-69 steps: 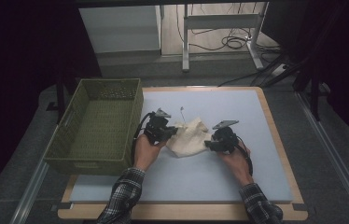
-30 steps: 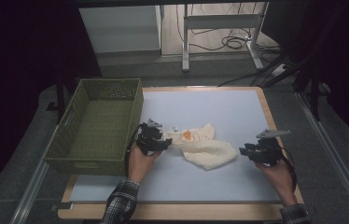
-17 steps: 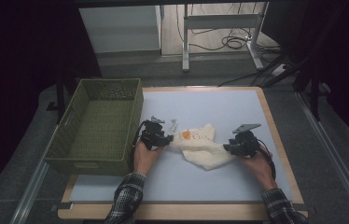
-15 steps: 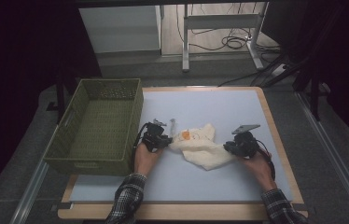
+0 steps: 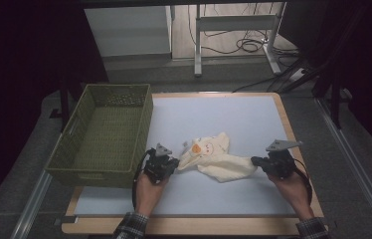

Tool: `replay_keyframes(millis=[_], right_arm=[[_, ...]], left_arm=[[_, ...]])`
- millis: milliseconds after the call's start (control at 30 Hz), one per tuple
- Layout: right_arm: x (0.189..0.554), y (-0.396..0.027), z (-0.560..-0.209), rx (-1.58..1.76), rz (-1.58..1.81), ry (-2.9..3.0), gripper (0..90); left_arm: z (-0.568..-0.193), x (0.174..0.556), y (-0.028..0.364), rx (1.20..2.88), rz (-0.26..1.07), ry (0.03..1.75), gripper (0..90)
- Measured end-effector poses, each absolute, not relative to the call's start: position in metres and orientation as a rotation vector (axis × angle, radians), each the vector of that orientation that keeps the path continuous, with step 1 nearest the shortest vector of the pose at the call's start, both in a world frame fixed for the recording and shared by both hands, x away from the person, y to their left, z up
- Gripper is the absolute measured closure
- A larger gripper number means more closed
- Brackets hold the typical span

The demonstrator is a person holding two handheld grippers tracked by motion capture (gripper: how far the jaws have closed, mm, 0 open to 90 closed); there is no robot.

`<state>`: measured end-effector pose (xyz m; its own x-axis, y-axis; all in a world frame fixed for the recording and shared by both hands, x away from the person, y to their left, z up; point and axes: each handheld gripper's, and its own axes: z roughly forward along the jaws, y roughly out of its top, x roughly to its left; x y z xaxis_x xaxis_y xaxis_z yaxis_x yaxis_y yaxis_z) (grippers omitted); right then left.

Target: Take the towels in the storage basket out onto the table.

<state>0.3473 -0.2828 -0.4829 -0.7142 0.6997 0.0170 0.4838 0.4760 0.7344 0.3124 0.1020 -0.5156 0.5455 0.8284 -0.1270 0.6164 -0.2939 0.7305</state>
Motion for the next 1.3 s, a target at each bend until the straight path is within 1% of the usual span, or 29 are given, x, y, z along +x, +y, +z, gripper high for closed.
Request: replay_keyframes(millis=[100, 133, 167, 267, 333, 367, 467, 500, 600, 633, 700, 767, 800, 833, 867, 933, 1033, 1167, 1300], right_arm=[[0.338, -0.293, -0.483, 1.014, 1.115, 2.428, 88.4], [0.334, -0.297, -0.482, 1.018, 1.136, 2.423, 88.4], [0.324, -0.307, -0.479, 1.022, 1.172, 2.409, 88.4], [0.312, -0.316, -0.474, 1.02, 1.215, 2.396, 88.4], [0.308, -0.319, -0.472, 1.02, 1.236, 2.394, 88.4], [0.303, -0.321, -0.47, 1.015, 1.251, 2.395, 88.3], [0.301, -0.321, -0.47, 1.009, 1.236, 2.401, 88.2], [0.299, -0.32, -0.472, 1.005, 1.219, 2.405, 88.0], [0.301, -0.32, -0.476, 1.013, 1.207, 2.414, 87.9], [0.302, -0.32, -0.478, 1.017, 1.202, 2.418, 87.9], [0.304, -0.32, -0.481, 1.026, 1.203, 2.422, 87.9], [0.305, -0.32, -0.482, 1.027, 1.198, 2.422, 87.8], [0.306, -0.32, -0.484, 1.033, 1.198, 2.426, 87.9], [0.306, -0.32, -0.485, 1.034, 1.196, 2.429, 87.9], [0.306, -0.319, -0.486, 1.036, 1.193, 2.43, 87.8], [0.305, -0.32, -0.486, 1.031, 1.185, 2.431, 87.9], [0.302, -0.323, -0.479, 1.016, 1.208, 2.409, 87.9], [0.293, -0.323, -0.47, 0.979, 1.226, 2.398, 87.9], [0.28, -0.319, -0.469, 0.935, 1.22, 2.423, 87.5]], left_arm=[[-0.516, 0.304, 0.099, 2.021, 0.355, 1.157, 86.5], [-0.515, 0.298, 0.098, 2.032, 0.382, 1.151, 86.5], [-0.515, 0.295, 0.098, 2.031, 0.388, 1.149, 87.3], [-0.515, 0.279, 0.102, 2.026, 0.392, 1.143, 88.8], [-0.516, 0.278, 0.103, 2.025, 0.383, 1.137, 86.9], [-0.518, 0.279, 0.102, 2.008, 0.352, 1.122, 83.5], [-0.52, 0.286, 0.098, 2.002, 0.349, 1.117, 74.8], [-0.521, 0.297, 0.093, 1.994, 0.349, 1.107, 67.8], [-0.523, 0.312, 0.083, 2.001, 0.319, 1.104, 57.2], [-0.525, 0.317, 0.079, 2.009, 0.312, 1.096, 55.0], [-0.531, 0.325, 0.07, 2.042, 0.308, 1.095, 53.8], [-0.535, 0.328, 0.065, 2.065, 0.32, 1.102, 55.2], [-0.538, 0.331, 0.061, 2.071, 0.325, 1.092, 69.5], [-0.537, 0.332, 0.062, 2.075, 0.297, 1.085, 78.5], [-0.534, 0.332, 0.062, 2.071, 0.281, 1.088, 83.9], [-0.526, 0.327, 0.066, 2.073, 0.286, 1.08, 86.3], [-0.513, 0.315, 0.075, 2.052, 0.294, 1.085, 86.6], [-0.503, 0.284, 0.089, 2.058, 0.313, 1.083, 86.7], [-0.503, 0.26, 0.104, 2.054, 0.311, 1.101, 86.7]])
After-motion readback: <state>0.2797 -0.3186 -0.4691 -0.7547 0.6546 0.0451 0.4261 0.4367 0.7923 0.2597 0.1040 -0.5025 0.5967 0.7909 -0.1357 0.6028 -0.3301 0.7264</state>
